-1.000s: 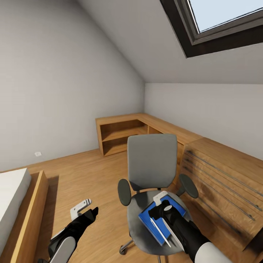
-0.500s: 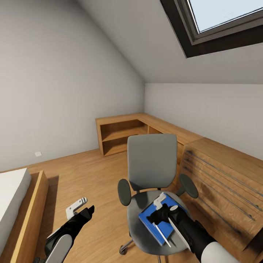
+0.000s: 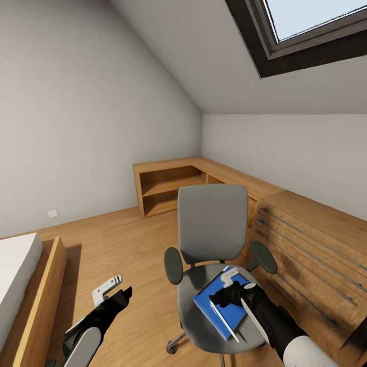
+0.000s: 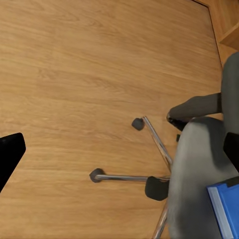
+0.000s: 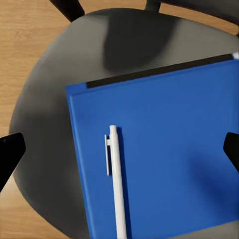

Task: In the bedroom, organize the workspace by keeping the computer under the desk, ensuring the monitor is on the desk, placing the keyboard on the desk next to the monitor, placing the mouse on the desk next to the keyboard, moving the folder from the swivel chair onto the desk next to the mouse, stacking the notebook on top of the folder with the pen on top of the notebook, and positioning the swivel chair next to the desk.

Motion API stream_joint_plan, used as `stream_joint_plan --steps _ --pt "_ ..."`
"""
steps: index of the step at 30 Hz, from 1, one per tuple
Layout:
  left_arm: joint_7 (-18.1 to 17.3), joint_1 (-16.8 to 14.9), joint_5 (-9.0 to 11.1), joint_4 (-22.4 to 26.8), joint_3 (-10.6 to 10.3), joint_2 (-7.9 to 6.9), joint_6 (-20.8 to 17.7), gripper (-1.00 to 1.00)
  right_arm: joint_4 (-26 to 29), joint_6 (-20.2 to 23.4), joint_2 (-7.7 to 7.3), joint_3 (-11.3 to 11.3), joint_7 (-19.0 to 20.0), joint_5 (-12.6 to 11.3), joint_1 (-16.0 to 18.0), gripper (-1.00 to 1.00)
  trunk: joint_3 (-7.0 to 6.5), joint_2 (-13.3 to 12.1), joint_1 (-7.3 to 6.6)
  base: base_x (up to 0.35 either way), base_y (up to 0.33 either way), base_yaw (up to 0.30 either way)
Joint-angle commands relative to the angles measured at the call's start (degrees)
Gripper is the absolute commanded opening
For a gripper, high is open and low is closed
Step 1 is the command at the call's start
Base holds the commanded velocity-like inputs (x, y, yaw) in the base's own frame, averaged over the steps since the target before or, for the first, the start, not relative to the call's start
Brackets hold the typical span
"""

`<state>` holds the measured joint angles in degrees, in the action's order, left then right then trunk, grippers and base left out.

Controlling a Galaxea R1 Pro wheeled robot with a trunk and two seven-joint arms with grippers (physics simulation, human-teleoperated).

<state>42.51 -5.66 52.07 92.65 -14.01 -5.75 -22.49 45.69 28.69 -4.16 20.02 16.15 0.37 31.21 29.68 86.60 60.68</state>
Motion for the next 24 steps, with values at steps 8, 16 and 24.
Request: stream_joint_plan --steps 8,16,24 --pt "0.5 -0.1 0.3 0.1 -0.2 0.03 -0.1 1.00 0.0 0.4 -0.06 -0.5 0.1 0.1 0.1 1.00 1.50 3.3 1.76 0.000 0.000 0.000" --pt "0.5 -0.1 0.3 0.1 -0.3 0.04 -0.1 1.00 0.0 0.6 0.00 -0.6 0.0 0.1 0.1 1.00 2.94 6.5 3.52 0.000 0.000 0.000" --pt "0.5 -0.1 0.3 0.1 -0.3 0.04 -0.1 1.00 -0.1 0.6 0.10 -0.6 0.0 0.2 0.1 1.00 4.38 9.7 5.28 0.000 0.000 0.000"
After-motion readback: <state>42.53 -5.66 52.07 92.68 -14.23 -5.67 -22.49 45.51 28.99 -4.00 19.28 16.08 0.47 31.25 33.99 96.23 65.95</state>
